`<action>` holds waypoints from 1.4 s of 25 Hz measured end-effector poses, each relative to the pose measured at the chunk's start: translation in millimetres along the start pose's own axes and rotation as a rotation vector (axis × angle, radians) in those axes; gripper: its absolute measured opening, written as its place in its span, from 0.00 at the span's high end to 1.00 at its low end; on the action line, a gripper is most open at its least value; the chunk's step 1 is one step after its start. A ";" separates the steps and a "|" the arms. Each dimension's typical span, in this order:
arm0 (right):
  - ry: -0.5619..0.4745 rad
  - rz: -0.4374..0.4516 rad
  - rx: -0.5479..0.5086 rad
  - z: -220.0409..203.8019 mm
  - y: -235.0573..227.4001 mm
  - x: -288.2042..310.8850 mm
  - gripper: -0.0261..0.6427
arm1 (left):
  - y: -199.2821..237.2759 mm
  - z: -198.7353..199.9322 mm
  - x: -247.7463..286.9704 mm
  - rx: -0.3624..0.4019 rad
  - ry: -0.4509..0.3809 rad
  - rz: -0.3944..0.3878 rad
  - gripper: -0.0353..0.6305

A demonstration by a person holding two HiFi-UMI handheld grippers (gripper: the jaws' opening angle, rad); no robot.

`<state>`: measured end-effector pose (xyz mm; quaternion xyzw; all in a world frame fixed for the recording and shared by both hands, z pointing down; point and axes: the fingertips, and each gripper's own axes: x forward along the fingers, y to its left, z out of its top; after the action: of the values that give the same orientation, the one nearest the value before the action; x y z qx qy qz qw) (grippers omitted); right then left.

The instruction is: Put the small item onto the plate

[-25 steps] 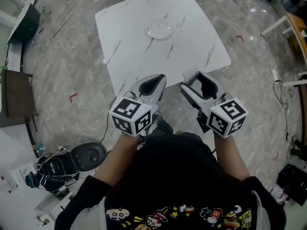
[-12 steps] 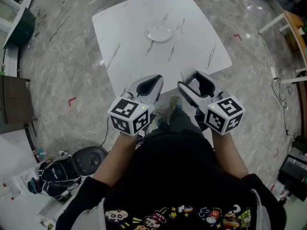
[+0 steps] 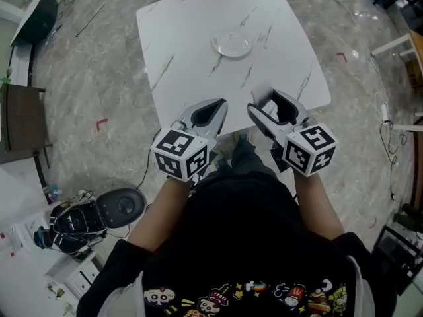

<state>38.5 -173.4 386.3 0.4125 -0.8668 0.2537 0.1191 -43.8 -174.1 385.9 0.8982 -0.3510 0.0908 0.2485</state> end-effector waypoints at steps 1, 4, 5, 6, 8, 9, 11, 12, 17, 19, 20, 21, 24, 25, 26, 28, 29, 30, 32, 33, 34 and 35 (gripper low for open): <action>0.011 0.007 -0.002 0.6 -6.3 6.6 0.48 | 5.5 0.2 6.8 -0.008 0.005 0.009 0.95; 0.050 0.024 -0.008 2.2 -28.9 27.7 0.48 | 22.3 0.6 30.7 -0.033 0.023 0.038 0.95; 0.065 0.029 -0.013 2.5 -37.7 35.8 0.48 | 28.0 -0.1 39.8 -0.041 0.031 0.048 0.95; 0.080 0.034 -0.020 2.9 -47.1 44.7 0.48 | 34.1 -1.2 49.4 -0.047 0.039 0.058 0.95; 0.113 0.042 -0.036 2.8 -66.2 64.6 0.48 | 47.0 -4.7 68.4 -0.064 0.056 0.082 0.95; 0.133 0.046 -0.044 2.3 -75.7 75.3 0.48 | 53.6 -6.9 77.6 -0.074 0.064 0.095 0.95; 0.170 0.055 -0.056 2.0 -94.4 97.1 0.48 | 66.2 -10.9 94.9 -0.099 0.076 0.118 0.95; 0.186 0.060 -0.061 2.4 -103.6 107.9 0.48 | 72.1 -12.6 103.1 -0.114 0.078 0.128 0.95; 0.282 0.081 -0.118 -6.3 -147.8 164.4 0.48 | 97.6 -29.8 131.9 -0.197 0.100 0.182 0.95; 0.322 0.079 -0.165 -13.2 -163.8 188.5 0.48 | 106.9 -37.2 138.9 -0.226 0.108 0.200 0.95; 0.339 0.072 -0.192 -15.5 -171.6 201.1 0.48 | 111.9 -39.5 142.0 -0.236 0.109 0.205 0.95; 0.357 0.065 -0.217 -17.9 -178.7 213.3 0.48 | 116.3 -41.6 144.3 -0.245 0.111 0.209 0.95; 0.418 0.041 -0.248 -28.7 -195.9 244.4 0.48 | 125.6 -49.5 144.9 -0.280 0.111 0.235 0.95; 0.436 0.031 -0.254 -32.3 -200.9 252.9 0.48 | 128.4 -52.0 143.9 -0.293 0.108 0.247 0.95; 0.452 0.021 -0.260 -35.2 -205.4 260.3 0.48 | 131.0 -53.9 142.6 -0.304 0.106 0.259 0.95; 0.480 0.007 -0.271 -39.7 -211.4 271.9 0.48 | 135.6 -56.5 139.0 -0.320 0.102 0.278 0.95; 0.493 0.003 -0.276 -41.8 -212.9 276.9 0.48 | 138.2 -57.6 136.7 -0.327 0.099 0.286 0.95; 0.505 0.000 -0.283 -43.8 -213.7 281.7 0.48 | 141.2 -58.8 134.0 -0.335 0.096 0.294 0.94; 0.526 -0.008 -0.304 -47.9 -213.7 290.5 0.48 | 147.1 -61.2 127.7 -0.347 0.090 0.308 0.95; 0.535 -0.016 -0.317 -49.3 -213.8 294.2 0.48 | 149.3 -62.4 124.5 -0.351 0.090 0.314 0.95; 0.543 -0.025 -0.328 -50.1 -213.8 297.3 0.48 | 150.6 -63.3 121.7 -0.352 0.090 0.318 0.95; 0.550 -0.032 -0.337 -50.4 -213.9 300.2 0.48 | 151.0 -64.0 119.5 -0.352 0.092 0.321 0.95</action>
<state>14.7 -456.4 626.5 0.3167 -0.8252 0.2068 0.4195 -57.0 -306.5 539.1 0.7689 -0.4879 0.1073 0.3991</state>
